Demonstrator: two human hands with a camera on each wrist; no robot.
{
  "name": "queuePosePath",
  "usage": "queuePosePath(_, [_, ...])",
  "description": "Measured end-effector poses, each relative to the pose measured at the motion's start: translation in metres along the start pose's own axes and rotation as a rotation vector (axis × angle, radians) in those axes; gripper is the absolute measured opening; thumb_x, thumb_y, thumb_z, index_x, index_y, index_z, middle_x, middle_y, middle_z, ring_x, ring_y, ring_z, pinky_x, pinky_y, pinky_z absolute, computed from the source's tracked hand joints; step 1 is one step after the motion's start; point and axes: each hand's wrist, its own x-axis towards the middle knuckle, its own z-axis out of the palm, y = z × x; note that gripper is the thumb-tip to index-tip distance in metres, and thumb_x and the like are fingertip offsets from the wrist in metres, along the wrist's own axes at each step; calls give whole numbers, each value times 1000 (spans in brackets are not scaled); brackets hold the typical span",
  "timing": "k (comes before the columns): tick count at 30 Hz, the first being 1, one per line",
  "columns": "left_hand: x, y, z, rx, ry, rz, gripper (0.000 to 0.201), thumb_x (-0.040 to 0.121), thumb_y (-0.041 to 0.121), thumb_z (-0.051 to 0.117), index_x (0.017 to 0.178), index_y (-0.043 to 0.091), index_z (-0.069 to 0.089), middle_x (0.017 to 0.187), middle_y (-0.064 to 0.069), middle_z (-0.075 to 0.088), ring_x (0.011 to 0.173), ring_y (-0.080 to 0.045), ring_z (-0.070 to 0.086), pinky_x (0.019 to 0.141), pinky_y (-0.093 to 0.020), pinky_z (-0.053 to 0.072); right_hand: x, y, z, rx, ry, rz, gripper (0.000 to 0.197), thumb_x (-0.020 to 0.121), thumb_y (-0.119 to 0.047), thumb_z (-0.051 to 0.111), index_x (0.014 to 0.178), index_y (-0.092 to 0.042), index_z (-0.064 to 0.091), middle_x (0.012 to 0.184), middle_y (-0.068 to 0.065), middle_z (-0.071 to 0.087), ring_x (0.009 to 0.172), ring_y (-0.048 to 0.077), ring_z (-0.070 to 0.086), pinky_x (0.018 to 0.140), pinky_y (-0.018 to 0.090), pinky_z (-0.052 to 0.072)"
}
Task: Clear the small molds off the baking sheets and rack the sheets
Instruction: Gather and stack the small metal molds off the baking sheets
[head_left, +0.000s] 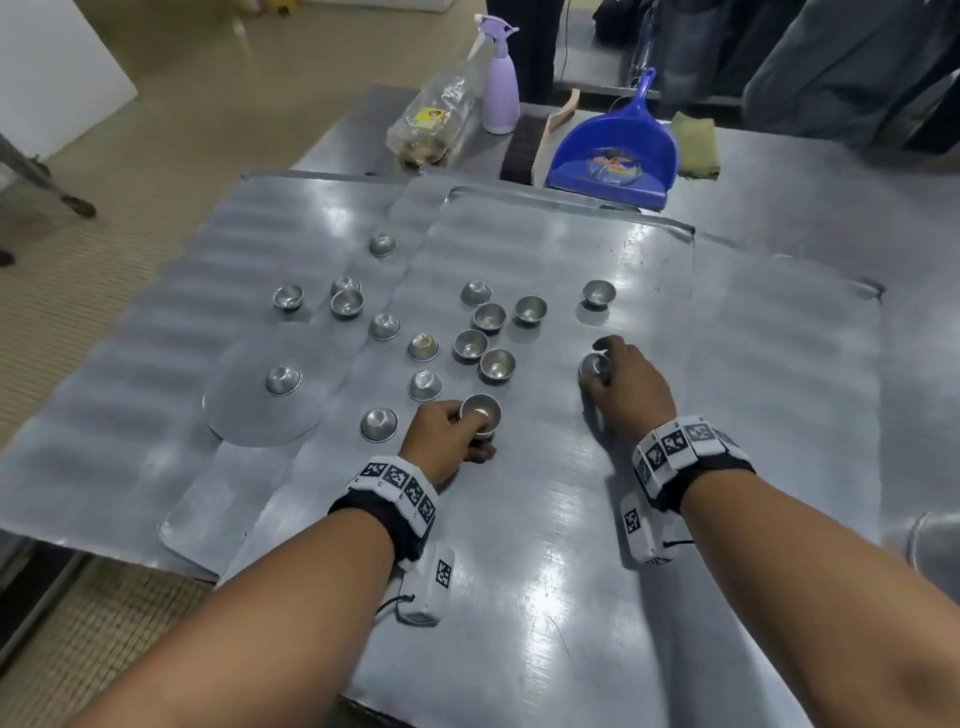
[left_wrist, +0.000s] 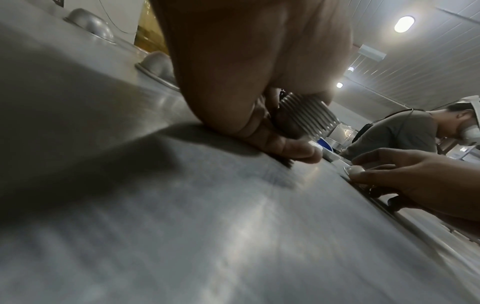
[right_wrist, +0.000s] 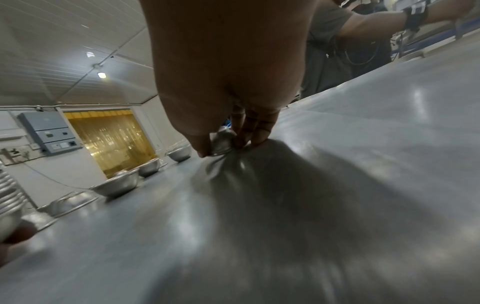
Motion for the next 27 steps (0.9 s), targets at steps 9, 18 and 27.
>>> queuePosePath(9, [-5, 0, 3, 15, 20, 28, 25, 88, 4, 59, 91, -20, 62, 76, -26, 65, 60, -32, 68, 57, -31, 56, -32, -5, 6, 140, -12, -66, 28, 85, -31, 68, 108, -27, 54, 110, -3, 54, 94, 20, 57, 76, 31, 41])
queuePosePath(18, [-8, 3, 4, 33, 16, 27, 22, 92, 1, 57, 95, -19, 63, 77, -25, 65, 59, -29, 68, 56, -28, 57, -56, 2, 8, 156, -19, -71, 62, 83, -38, 74, 138, -22, 52, 126, 1, 59, 113, 19, 58, 95, 34, 47])
queuePosePath(27, [-13, 13, 11, 35, 64, 57, 16, 88, 0, 57, 85, -13, 65, 70, -19, 62, 53, -25, 65, 58, -31, 54, -72, -26, 6, 275, -13, -201, 53, 82, -43, 76, 129, -26, 58, 118, -6, 66, 105, 15, 61, 89, 32, 48])
